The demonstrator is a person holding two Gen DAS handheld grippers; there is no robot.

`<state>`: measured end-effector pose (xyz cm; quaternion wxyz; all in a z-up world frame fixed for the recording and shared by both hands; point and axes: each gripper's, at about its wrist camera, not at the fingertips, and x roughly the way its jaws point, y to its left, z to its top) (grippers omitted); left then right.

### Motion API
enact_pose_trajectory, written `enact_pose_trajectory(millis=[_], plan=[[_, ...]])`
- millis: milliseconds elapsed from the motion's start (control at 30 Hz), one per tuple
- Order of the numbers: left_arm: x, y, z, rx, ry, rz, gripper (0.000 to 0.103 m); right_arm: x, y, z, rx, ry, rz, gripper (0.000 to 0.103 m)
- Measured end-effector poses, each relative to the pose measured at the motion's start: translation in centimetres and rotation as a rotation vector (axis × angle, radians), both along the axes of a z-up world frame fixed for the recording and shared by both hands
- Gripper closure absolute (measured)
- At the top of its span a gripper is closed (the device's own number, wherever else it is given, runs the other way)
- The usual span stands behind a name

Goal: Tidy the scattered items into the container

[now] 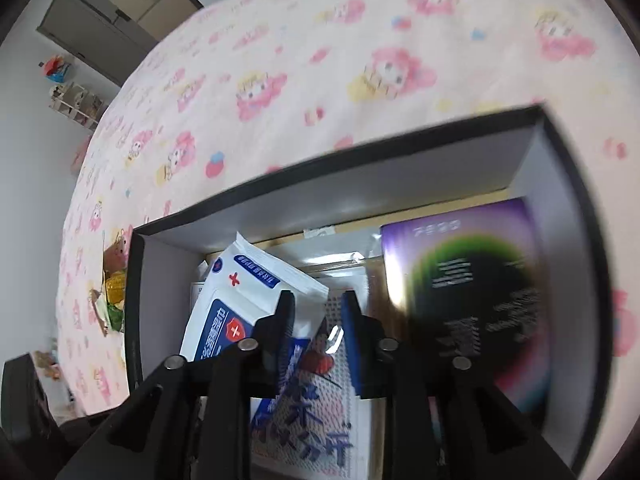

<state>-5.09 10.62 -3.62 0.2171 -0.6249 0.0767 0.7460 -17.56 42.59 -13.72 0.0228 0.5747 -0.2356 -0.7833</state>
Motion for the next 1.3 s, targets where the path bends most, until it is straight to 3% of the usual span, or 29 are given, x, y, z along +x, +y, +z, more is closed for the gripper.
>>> enact_pose_trajectory(millis=[133, 200, 267, 433, 500, 600, 667, 800, 1000, 1100, 1167, 1300], plan=[[0.0, -1.3, 0.7, 0.039, -0.003, 0.002, 0.082, -1.2, -0.6, -1.3, -0.036, 0.006, 0.072, 0.074], [0.1, -1.8, 1.0, 0.039, 0.005, 0.006, 0.082, -1.0, -0.9, -1.0, -0.04, 0.039, 0.092, 0.079], [-0.9, 1.0, -0.7, 0.032, 0.016, 0.009, 0.082, -0.4, -0.9, -0.3, -0.043, 0.067, 0.09, 0.085], [-0.3, 0.2, 0.0, 0.032, 0.021, 0.016, 0.081, 2.6, 0.1, 1.5, -0.062, 0.119, 0.041, 0.09], [-0.3, 0.5, 0.1, 0.05, 0.018, -0.025, 0.078, 4.0, 0.4, 2.2, -0.063, 0.135, -0.003, 0.092], [-0.4, 0.9, 0.3, 0.077, 0.014, -0.086, 0.062, 5.9, 0.7, 2.9, -0.039, 0.15, -0.079, 0.092], [-0.4, 2.1, -0.4, 0.037, 0.02, -0.136, 0.052, 7.2, 0.7, 3.1, -0.002, 0.151, -0.127, 0.092], [-0.3, 3.0, -0.8, -0.042, 0.018, -0.201, 0.049, 9.1, 1.5, 2.9, -0.028, 0.153, -0.179, 0.092], [0.5, 3.8, 0.4, -0.036, 0.016, -0.214, 0.048, 9.0, 2.3, 2.2, -0.009, 0.101, -0.23, 0.09], [1.0, 4.9, 0.0, -0.058, 0.008, -0.236, 0.044, 9.8, 2.4, 3.7, 0.042, 0.148, -0.246, 0.09], [0.8, 10.1, -4.5, -0.116, 0.022, -0.247, 0.044, 10.8, 2.6, 4.7, 0.086, 0.193, -0.258, 0.089], [0.4, 10.3, -4.6, -0.149, 0.021, -0.28, 0.04, 10.6, 2.5, 3.8, 0.043, 0.16, -0.23, 0.088]])
